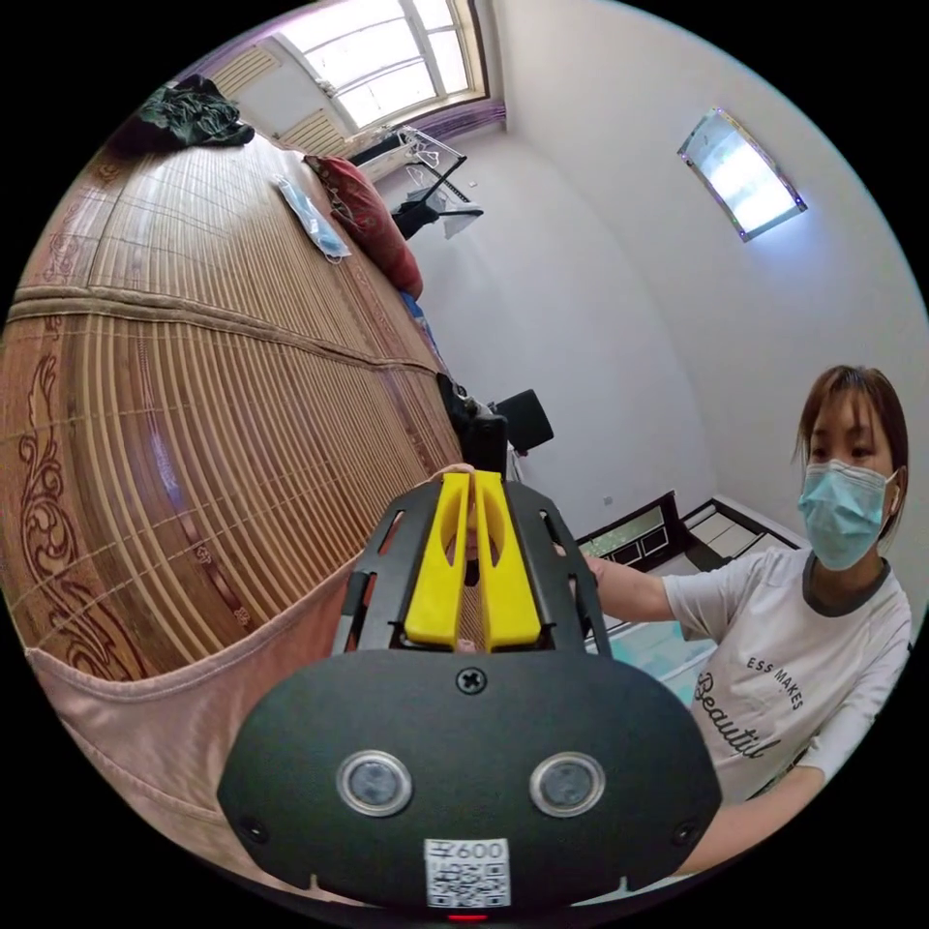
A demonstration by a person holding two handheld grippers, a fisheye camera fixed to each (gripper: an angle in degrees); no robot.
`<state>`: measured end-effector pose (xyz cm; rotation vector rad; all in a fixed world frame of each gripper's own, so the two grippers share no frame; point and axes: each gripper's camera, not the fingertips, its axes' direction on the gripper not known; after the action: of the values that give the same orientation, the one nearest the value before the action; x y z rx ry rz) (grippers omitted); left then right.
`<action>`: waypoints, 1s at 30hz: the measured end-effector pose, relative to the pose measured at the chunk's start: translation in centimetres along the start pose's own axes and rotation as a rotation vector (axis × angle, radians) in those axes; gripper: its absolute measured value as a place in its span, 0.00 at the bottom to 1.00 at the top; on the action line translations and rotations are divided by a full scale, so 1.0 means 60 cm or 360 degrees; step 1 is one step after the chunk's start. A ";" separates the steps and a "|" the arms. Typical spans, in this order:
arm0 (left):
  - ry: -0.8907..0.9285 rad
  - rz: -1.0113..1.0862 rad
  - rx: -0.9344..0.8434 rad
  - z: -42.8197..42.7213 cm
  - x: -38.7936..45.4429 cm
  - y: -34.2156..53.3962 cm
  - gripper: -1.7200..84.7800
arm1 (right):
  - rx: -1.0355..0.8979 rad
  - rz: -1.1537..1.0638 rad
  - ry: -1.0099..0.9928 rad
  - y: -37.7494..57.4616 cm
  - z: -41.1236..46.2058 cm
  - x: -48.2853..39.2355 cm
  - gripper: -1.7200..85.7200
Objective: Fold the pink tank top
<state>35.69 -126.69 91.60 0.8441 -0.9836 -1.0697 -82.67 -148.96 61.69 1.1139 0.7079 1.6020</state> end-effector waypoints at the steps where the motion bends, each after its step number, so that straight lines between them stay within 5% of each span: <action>1: -0.0004 -0.0001 -0.0007 -0.012 0.011 -0.007 0.03 | 0.0026 -0.0014 -0.0030 0.001 -0.009 -0.004 0.06; 8: -0.0015 0.0001 -0.0034 -0.057 0.068 -0.048 0.03 | 0.0028 0.0014 -0.0162 -0.001 -0.005 -0.007 0.06; 20: -0.0020 0.0038 -0.0194 -0.138 0.167 -0.088 0.05 | 0.0152 -0.0185 0.0067 0.060 -0.054 -0.076 0.01; 27: 0.0546 -0.0313 0.0006 -0.169 0.132 -0.053 0.13 | 0.0100 -0.0430 0.0133 0.115 -0.043 -0.120 0.01; 30: 0.0464 -0.0349 -0.0062 -0.177 0.139 -0.022 0.15 | 0.0011 -0.0486 0.0151 0.144 -0.029 -0.133 0.01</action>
<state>46.63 -134.15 88.68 1.0597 -0.6341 -1.1090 -87.29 -159.07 65.90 0.8901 0.9009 1.3981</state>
